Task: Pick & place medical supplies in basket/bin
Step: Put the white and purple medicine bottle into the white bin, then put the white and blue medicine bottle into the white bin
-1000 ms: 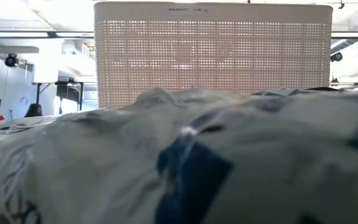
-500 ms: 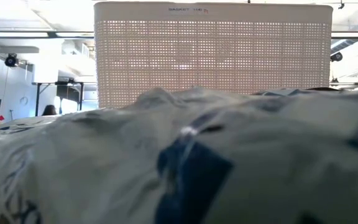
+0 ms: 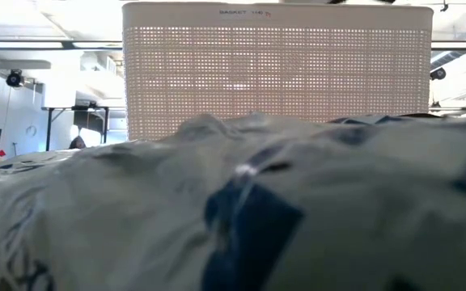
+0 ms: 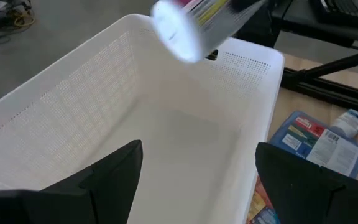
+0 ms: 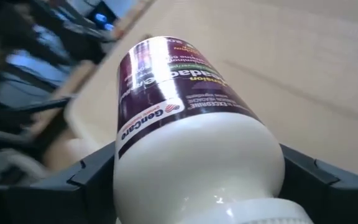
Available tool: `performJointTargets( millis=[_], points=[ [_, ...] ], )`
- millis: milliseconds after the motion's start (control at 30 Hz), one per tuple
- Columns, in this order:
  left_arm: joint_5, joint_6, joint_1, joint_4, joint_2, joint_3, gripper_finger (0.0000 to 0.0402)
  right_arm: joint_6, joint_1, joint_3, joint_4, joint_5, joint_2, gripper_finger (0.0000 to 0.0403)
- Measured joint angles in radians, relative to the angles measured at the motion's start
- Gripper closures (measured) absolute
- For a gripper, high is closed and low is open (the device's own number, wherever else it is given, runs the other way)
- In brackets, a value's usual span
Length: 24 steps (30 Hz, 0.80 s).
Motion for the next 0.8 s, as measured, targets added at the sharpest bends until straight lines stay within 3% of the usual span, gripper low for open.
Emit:
performJointTargets(
  millis=[167,467,800],
  points=[
    [0.0,-0.018,-0.013,-0.001,0.0,0.0,0.0109,-0.075,-0.067,0.069,-0.097,-0.051,0.09,0.0069],
    [0.0,-0.044,-0.035,0.0,0.0,-0.027,0.0109,-0.154,-0.061,0.167,-0.14,-0.097,0.181,0.005],
    [0.0,-0.044,-0.039,0.0,0.0,-0.031,0.0109,-0.221,-0.043,0.211,-0.177,-0.15,0.173,0.0049]
  ],
)
